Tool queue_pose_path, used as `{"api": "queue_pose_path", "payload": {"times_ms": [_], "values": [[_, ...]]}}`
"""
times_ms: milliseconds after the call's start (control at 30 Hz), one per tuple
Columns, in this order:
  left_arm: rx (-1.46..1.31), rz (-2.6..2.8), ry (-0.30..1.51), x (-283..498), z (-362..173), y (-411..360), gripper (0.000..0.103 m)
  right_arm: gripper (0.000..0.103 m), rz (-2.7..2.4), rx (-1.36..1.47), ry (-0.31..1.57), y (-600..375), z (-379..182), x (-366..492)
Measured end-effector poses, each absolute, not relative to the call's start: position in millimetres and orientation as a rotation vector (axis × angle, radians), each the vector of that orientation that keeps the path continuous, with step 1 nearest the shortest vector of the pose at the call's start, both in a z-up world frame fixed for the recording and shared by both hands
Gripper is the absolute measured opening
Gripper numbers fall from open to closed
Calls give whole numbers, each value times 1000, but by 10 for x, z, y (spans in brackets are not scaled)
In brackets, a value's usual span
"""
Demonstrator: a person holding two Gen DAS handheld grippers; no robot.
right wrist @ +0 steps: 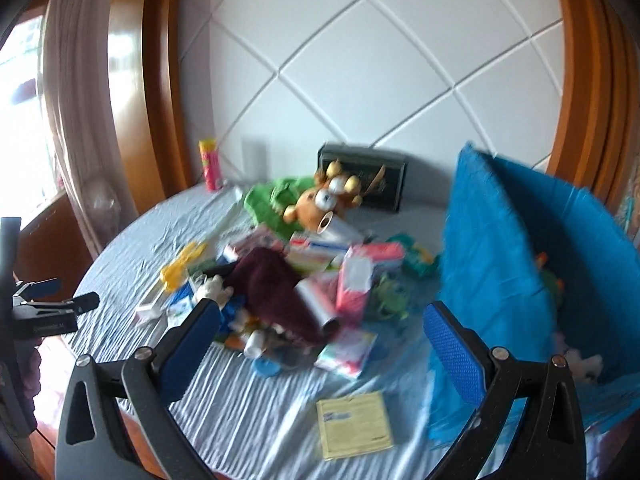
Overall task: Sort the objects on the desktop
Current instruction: 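Reach the left tool to the white paracetamol box while the right tool reaches the pink Kotex pack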
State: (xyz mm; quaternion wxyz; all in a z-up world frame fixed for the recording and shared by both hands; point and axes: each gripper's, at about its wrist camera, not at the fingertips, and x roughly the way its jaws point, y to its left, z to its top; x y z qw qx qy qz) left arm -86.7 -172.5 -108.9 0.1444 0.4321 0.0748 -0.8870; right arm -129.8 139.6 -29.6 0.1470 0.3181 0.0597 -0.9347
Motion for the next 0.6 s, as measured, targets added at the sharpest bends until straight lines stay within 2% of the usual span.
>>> {"api": "queue_pose_path", "payload": {"times_ms": [267,600], "values": [[1407,-2422,352,-1152,-1671,-2008,102,103,-2591,1164,190,1166,-1017,-1662],[1564,-2308,427,-2013,-2296,-1753,102,103,-2485,1363,186,1316,-1746,-2265]]}}
